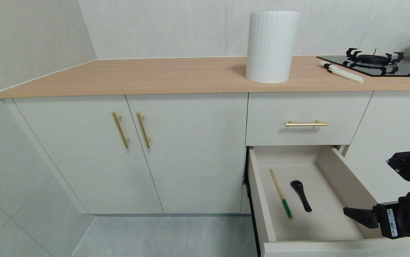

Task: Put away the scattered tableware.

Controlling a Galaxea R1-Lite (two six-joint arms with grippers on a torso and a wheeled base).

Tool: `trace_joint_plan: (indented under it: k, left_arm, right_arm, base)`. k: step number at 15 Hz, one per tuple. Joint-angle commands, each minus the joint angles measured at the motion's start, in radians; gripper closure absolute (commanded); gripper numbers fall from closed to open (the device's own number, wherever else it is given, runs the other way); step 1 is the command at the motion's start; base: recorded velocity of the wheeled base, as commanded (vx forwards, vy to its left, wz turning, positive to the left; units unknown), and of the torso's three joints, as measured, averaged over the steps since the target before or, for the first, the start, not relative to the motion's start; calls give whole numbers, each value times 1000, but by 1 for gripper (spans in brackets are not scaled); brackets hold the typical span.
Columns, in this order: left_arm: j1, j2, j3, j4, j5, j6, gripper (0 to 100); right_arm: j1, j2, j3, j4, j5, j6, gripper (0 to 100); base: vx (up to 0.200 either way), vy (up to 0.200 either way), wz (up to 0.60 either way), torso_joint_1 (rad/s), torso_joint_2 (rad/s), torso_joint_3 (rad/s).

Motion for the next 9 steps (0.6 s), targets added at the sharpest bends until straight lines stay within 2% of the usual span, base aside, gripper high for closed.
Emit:
trace_joint_plan:
  k: [1,4,6,8,9]
  left_arm:
    - [-1,0,0,0,0,0,0]
    - [-1,0,0,0,-1,1,0]
    - [-1,0,0,0,-1,1,0]
    - [-1,0,0,0,-1,1,0]
    - [-1,2,0,0,0,1,0]
  right_arm:
    - [12,-3,-1,10,0,0,0]
    - [34,5,-25,100,9,3,0]
    - [34,22,-96,277,38,14,0]
    - [34,49,-173,461,118,31,0]
    - [35,77,-187,490,140,34,0]
  base:
    - [0,0,0,0,0,0]
    - [0,0,0,0,0,0]
    - [0,0,0,0,0,0]
    - [0,0,0,0,0,0]
    - [0,0,0,0,0,0]
